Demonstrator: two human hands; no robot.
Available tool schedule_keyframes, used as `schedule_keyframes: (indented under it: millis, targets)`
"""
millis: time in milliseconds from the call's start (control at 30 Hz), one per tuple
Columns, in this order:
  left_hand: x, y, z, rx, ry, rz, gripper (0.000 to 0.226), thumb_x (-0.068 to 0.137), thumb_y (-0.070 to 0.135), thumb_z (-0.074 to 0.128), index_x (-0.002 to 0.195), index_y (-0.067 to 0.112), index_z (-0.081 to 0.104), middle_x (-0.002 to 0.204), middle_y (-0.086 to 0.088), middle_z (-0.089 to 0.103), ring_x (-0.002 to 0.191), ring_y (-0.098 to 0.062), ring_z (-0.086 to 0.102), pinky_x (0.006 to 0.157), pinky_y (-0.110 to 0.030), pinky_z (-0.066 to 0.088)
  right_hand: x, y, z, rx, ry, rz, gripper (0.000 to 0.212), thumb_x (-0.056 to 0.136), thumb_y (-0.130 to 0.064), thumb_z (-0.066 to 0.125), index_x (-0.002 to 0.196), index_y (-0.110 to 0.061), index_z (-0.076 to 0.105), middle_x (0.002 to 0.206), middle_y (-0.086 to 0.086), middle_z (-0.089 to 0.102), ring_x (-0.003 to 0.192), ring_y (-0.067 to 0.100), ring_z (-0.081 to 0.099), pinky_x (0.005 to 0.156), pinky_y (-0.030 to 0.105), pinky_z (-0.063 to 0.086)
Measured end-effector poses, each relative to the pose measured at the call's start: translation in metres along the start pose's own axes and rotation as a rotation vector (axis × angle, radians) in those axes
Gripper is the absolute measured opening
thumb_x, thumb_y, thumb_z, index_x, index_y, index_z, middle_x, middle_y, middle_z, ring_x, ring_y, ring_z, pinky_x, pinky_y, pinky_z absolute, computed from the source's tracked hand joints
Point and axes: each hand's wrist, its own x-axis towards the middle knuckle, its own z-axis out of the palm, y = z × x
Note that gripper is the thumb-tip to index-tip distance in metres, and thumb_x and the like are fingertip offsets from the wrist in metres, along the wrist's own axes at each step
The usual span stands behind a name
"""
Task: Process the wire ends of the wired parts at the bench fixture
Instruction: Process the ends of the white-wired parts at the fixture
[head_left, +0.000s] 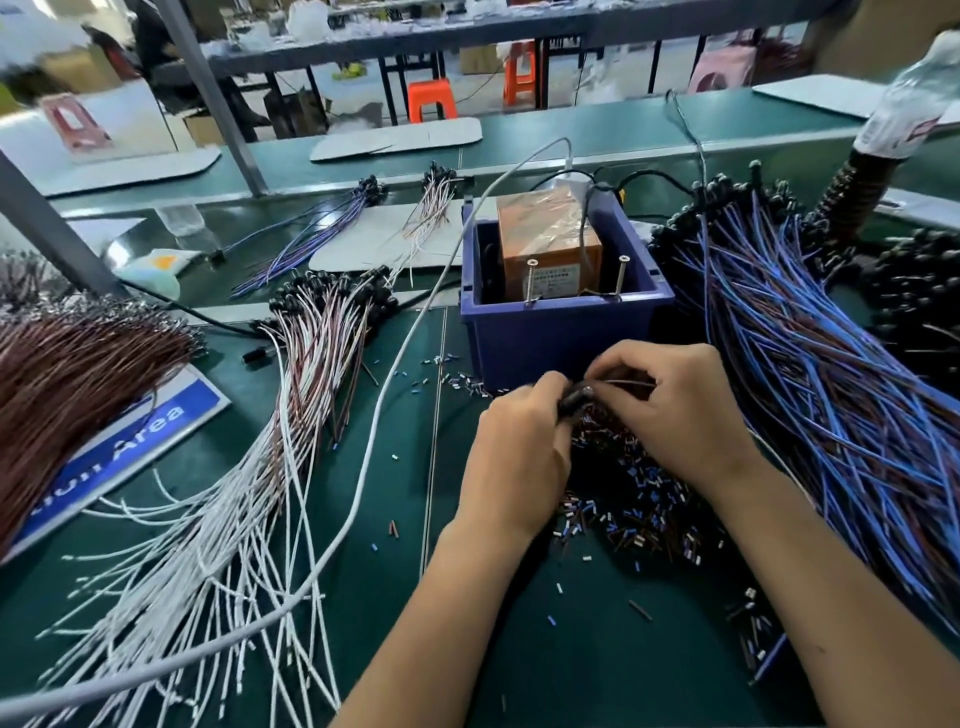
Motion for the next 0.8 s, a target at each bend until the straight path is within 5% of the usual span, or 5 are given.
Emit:
schedule_keyframes:
  millis: [300,500,633,800]
  targets:
    - [0.005,-0.017,-0.004,-0.331,-0.027,-0.198,0.013,0.089,0.026,0.061,0.082,0.018,0.069,0.070,0.004,0.068,0.068,-0.015,0.063,0.067,-0.035,0.052,0.000,0.010,-0.017,0.134,-0.178,0.155,0.007,0.084,-0.019,0.087,0.089,-0.021,0.083,0.081,-0.015,0.077,0.080,-0.001,0.072,0.077,0.015,0.053]
    - [0.003,-0.018,-0.005,-0.344,-0.039,-0.195,0.024,0.092,0.028,0.054,0.080,0.009,0.062,0.069,-0.006,0.062,0.070,-0.030,0.057,0.067,-0.052,0.048,-0.001,0.013,-0.015,0.167,-0.308,0.201,0.014,0.086,-0.011,0.082,0.085,-0.024,0.078,0.074,-0.007,0.074,0.068,0.006,0.068,0.065,0.023,0.055]
    - [0.004,-0.020,-0.006,-0.356,0.024,-0.223,0.023,0.093,0.029,0.055,0.079,0.013,0.063,0.068,-0.003,0.062,0.068,-0.026,0.058,0.067,-0.050,0.049,-0.001,0.014,-0.016,0.201,-0.334,0.204,0.010,0.086,-0.014,0.084,0.085,-0.023,0.078,0.072,-0.011,0.074,0.064,0.000,0.066,0.063,0.013,0.048]
    - [0.004,-0.020,-0.008,-0.510,0.014,-0.271,0.018,0.093,0.030,0.062,0.077,0.025,0.066,0.069,0.006,0.066,0.067,-0.011,0.061,0.066,-0.038,0.053,-0.001,0.011,-0.019,0.330,-0.288,0.208,0.007,0.090,-0.018,0.081,0.086,-0.022,0.079,0.076,-0.004,0.076,0.069,0.007,0.071,0.067,0.017,0.053]
